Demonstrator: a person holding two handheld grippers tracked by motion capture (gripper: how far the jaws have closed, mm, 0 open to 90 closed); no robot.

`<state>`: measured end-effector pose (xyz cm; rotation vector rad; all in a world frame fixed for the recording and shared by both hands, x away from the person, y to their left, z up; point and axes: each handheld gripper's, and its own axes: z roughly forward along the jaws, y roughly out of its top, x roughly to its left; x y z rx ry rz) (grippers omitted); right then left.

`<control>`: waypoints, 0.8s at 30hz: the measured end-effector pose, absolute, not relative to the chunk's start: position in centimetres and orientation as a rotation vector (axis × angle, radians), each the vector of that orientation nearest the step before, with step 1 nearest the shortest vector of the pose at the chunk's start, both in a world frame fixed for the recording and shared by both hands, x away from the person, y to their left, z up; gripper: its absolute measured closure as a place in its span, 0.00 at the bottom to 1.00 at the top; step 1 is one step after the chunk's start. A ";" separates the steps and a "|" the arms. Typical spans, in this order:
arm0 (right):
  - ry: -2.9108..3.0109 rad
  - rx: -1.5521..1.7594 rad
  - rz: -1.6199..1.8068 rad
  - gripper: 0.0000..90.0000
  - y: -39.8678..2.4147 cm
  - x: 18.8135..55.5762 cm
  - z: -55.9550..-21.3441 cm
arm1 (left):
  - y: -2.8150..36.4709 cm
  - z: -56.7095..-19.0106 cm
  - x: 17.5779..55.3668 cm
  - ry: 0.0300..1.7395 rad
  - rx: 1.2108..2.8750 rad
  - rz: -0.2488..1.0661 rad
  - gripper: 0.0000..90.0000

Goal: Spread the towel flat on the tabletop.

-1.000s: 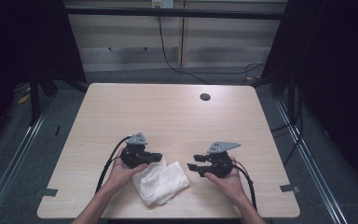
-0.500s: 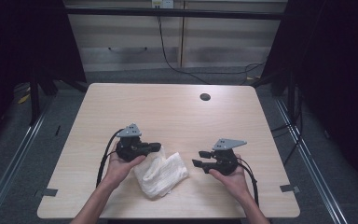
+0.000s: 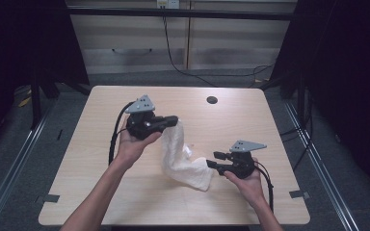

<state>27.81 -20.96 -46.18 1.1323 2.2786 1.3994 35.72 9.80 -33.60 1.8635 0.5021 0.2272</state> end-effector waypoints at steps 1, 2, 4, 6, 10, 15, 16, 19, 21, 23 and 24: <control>2.271 1.133 1.399 0.58 -21.1 27.8 -46.1 | 9.4 -32.9 35.7 0.484 1.857 0.238 0.98; 2.269 1.141 1.400 0.58 -21.2 27.8 -46.1 | 9.0 -32.1 35.5 0.471 1.853 0.253 0.98; 2.260 1.146 1.401 0.58 -21.5 27.7 -46.0 | 8.5 -30.8 35.3 0.440 1.834 0.259 0.98; 2.252 1.150 1.403 0.58 -21.7 27.6 -45.9 | 8.4 -29.9 34.8 0.410 1.823 0.267 0.98; 2.230 1.159 1.409 0.58 -22.3 27.4 -45.8 | 9.5 -30.4 34.0 0.410 1.849 0.280 0.98; 2.224 1.177 1.400 0.58 -22.7 27.3 -45.9 | 12.0 -33.5 33.6 0.467 1.868 0.250 0.98; 2.230 1.180 1.394 0.58 -22.6 27.4 -46.0 | 12.8 -34.7 33.3 0.497 1.875 0.243 0.98; 2.242 1.185 1.383 0.59 -22.3 27.4 -46.2 | 15.5 -38.2 32.4 0.578 1.881 0.222 0.98; 2.258 1.177 1.376 0.60 -22.1 27.5 -46.5 | 16.4 -39.2 32.4 0.607 1.882 0.217 0.98; 2.264 1.186 1.371 0.61 -21.9 27.6 -46.6 | 17.6 -40.4 32.6 0.657 1.896 0.233 0.98; 2.274 1.178 1.363 0.62 -21.8 27.6 -46.7 | 18.4 -41.1 32.8 0.693 1.895 0.230 0.98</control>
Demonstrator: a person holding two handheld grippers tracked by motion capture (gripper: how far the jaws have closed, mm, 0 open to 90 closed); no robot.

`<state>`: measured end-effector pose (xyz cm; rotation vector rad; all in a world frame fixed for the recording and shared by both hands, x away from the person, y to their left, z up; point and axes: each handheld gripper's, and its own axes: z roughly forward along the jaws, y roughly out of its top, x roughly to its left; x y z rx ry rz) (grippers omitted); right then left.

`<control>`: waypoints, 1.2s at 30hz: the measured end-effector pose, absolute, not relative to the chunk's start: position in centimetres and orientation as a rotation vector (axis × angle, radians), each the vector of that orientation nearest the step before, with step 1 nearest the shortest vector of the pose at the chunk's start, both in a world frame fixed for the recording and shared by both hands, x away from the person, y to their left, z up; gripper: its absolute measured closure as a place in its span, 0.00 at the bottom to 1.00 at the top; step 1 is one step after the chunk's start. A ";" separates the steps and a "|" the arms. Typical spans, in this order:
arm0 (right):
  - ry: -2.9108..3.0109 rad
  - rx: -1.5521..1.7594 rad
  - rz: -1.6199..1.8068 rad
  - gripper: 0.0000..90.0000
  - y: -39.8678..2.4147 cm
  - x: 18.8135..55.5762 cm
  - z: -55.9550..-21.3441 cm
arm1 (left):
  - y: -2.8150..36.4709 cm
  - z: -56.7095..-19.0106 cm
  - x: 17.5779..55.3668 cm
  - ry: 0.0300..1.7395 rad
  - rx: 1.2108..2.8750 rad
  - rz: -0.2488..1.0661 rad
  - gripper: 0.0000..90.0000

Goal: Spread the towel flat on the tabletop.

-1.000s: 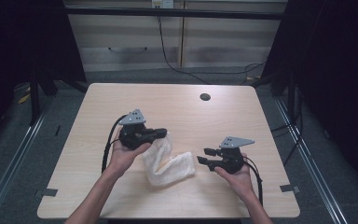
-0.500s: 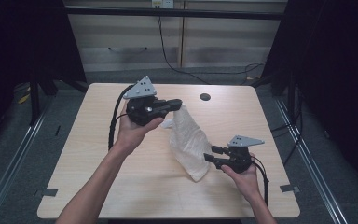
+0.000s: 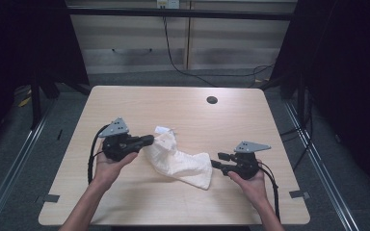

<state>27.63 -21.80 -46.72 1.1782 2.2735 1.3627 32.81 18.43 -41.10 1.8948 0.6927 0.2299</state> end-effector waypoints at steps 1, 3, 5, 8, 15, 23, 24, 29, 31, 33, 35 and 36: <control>2.284 1.170 1.357 0.62 -21.6 27.7 -46.8 | 19.0 -41.7 32.9 0.715 1.892 0.226 0.98; 2.298 1.161 1.352 0.63 -21.3 27.9 -46.9 | 19.9 -42.7 33.0 0.750 1.897 0.226 0.98; 2.298 1.173 1.373 0.63 -21.3 28.1 -47.0 | 20.7 -44.7 33.3 0.798 1.910 0.203 0.97; 2.314 1.170 1.359 0.67 -21.3 28.5 -47.2 | 20.8 -45.5 33.6 0.816 1.937 0.202 0.97; 2.334 1.206 1.282 0.72 -21.0 30.9 -48.4 | 20.6 -47.0 34.5 0.831 1.952 0.165 0.97; 2.388 1.224 1.256 0.71 -20.4 33.8 -49.6 | 21.0 -47.7 34.7 0.856 1.927 0.130 0.97; 2.393 1.229 1.252 0.71 -20.2 34.0 -49.7 | 21.0 -47.7 34.7 0.858 1.927 0.131 0.97; 2.399 1.250 1.261 0.71 -20.0 34.7 -50.4 | 21.2 -47.7 34.5 0.856 1.930 0.142 0.96; 2.412 1.248 1.245 0.71 -20.1 34.7 -50.6 | 21.3 -47.7 34.4 0.851 1.935 0.141 0.96; 2.417 1.244 1.229 0.72 -20.0 34.7 -50.9 | 21.3 -47.7 34.3 0.852 1.937 0.144 0.96; 2.412 1.244 1.232 0.72 -20.0 34.7 -50.9 | 21.4 -47.8 34.4 0.857 1.929 0.137 0.96; 2.409 1.250 1.237 0.72 -19.9 34.7 -51.0 | 21.4 -47.8 34.4 0.856 1.934 0.141 0.96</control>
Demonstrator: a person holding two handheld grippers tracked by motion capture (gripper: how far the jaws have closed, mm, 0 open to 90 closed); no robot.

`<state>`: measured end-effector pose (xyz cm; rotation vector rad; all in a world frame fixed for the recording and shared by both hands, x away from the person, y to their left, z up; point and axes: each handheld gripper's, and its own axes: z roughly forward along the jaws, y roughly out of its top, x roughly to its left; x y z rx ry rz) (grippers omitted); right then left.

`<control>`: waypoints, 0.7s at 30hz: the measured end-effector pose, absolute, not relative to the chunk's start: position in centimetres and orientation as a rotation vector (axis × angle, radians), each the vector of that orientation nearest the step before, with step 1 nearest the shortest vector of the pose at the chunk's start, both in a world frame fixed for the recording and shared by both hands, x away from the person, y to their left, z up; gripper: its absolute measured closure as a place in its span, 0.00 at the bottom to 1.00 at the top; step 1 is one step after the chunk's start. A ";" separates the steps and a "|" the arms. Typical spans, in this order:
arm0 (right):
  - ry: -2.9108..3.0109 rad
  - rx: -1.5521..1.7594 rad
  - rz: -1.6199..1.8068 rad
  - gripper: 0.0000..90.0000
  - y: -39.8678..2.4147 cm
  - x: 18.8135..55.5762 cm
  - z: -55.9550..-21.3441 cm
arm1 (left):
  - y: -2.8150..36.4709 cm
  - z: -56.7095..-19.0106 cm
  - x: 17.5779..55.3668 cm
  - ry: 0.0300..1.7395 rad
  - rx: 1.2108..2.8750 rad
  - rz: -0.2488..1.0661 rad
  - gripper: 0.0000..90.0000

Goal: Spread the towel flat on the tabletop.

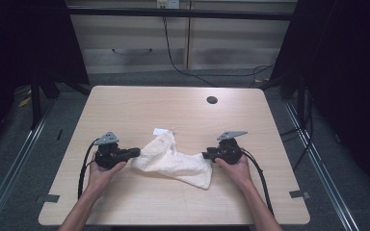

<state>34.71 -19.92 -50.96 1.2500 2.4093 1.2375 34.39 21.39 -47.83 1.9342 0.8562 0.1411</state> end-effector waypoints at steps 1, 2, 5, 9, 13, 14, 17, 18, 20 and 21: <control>2.403 1.250 1.248 0.73 -19.7 34.7 -51.0 | 21.4 -47.9 34.4 0.858 1.935 0.141 0.96; 2.399 1.251 1.256 0.76 -19.6 34.6 -51.1 | 21.4 -47.9 34.4 0.861 1.935 0.142 0.96; 2.402 1.237 1.252 0.83 -19.4 34.4 -51.2 | 21.5 -47.9 34.4 0.865 1.930 0.140 0.96; 2.400 1.247 1.276 0.96 -19.3 34.2 -51.2 | 21.7 -47.7 34.3 0.860 1.924 0.137 0.96; 2.369 1.251 1.312 0.96 -19.6 34.1 -50.6 | 21.9 -47.6 34.3 0.863 1.899 0.127 0.96; 2.363 1.248 1.321 0.96 -19.7 34.0 -50.5 | 21.9 -47.6 34.3 0.865 1.893 0.123 0.96; 2.347 1.249 1.333 0.97 -19.8 33.9 -50.1 | 22.1 -47.5 34.4 0.863 1.883 0.120 0.96; 2.347 1.249 1.333 0.97 -19.8 33.9 -50.1 | 22.1 -47.5 34.4 0.864 1.874 0.117 0.96; 2.330 1.244 1.347 0.97 -20.0 33.9 -49.8 | 22.2 -47.2 34.4 0.858 1.853 0.103 0.97; 2.317 1.243 1.361 0.97 -20.2 33.9 -49.5 | 22.3 -47.0 34.3 0.857 1.842 0.105 0.97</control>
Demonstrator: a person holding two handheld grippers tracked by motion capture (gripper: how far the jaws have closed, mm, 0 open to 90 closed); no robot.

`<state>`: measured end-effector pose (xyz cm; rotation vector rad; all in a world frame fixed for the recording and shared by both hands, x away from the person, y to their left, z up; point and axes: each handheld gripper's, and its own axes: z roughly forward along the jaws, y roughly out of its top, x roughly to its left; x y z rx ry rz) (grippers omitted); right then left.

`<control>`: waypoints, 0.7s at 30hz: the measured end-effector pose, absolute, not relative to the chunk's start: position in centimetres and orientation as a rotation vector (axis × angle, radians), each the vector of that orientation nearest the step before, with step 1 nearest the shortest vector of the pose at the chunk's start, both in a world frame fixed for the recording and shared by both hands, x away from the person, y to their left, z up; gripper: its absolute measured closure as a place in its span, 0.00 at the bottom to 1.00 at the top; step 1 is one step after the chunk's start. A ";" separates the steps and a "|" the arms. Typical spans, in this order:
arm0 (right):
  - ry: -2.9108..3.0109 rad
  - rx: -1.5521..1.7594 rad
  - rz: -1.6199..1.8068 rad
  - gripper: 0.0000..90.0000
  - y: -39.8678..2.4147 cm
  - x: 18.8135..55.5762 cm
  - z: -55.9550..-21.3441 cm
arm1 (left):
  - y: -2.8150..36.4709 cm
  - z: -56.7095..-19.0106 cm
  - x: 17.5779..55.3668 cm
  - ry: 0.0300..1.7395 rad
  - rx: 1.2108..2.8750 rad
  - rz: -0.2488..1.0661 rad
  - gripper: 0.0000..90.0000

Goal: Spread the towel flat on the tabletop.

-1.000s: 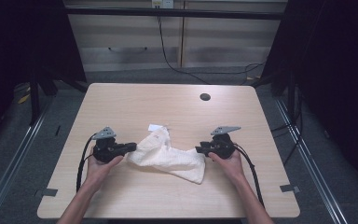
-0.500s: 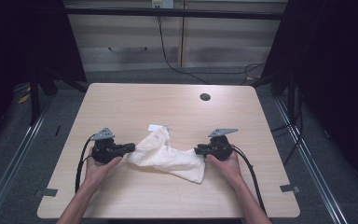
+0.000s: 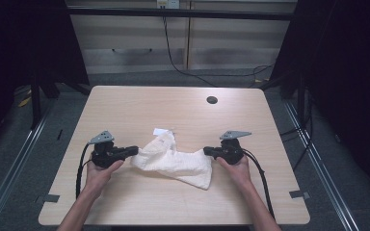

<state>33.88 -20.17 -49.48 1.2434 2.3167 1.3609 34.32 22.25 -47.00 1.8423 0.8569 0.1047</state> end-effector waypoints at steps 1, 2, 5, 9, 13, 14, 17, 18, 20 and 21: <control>2.300 1.246 1.373 0.97 -20.4 33.8 -49.1 | 22.3 -46.8 34.3 0.856 1.836 0.109 0.97; 2.269 1.242 1.399 0.97 -20.8 33.6 -48.1 | 22.4 -46.5 34.3 0.857 1.815 0.109 0.97; 2.219 1.228 1.433 0.97 -21.4 33.4 -46.4 | 22.5 -45.3 34.4 0.848 1.761 0.116 0.97; 2.181 1.189 1.445 0.97 -22.0 33.7 -43.6 | 22.5 -43.9 34.5 0.826 1.719 0.130 0.98; 2.155 1.149 1.467 0.97 -22.3 34.1 -40.9 | 22.3 -42.2 34.9 0.804 1.704 0.152 0.98; 2.145 1.138 1.471 0.97 -22.4 34.3 -40.3 | 22.2 -41.7 35.0 0.802 1.696 0.159 0.98; 2.130 1.127 1.475 0.97 -22.5 34.5 -39.2 | 22.2 -40.5 35.4 0.789 1.686 0.173 0.98; 2.123 1.120 1.476 0.97 -22.6 34.7 -38.7 | 22.1 -39.8 35.6 0.780 1.678 0.186 0.98; 2.108 1.114 1.489 0.97 -22.7 34.9 -37.8 | 22.0 -38.8 36.0 0.771 1.663 0.200 0.98; 2.093 1.107 1.496 0.97 -22.9 35.1 -36.9 | 22.0 -38.1 36.2 0.767 1.658 0.212 0.98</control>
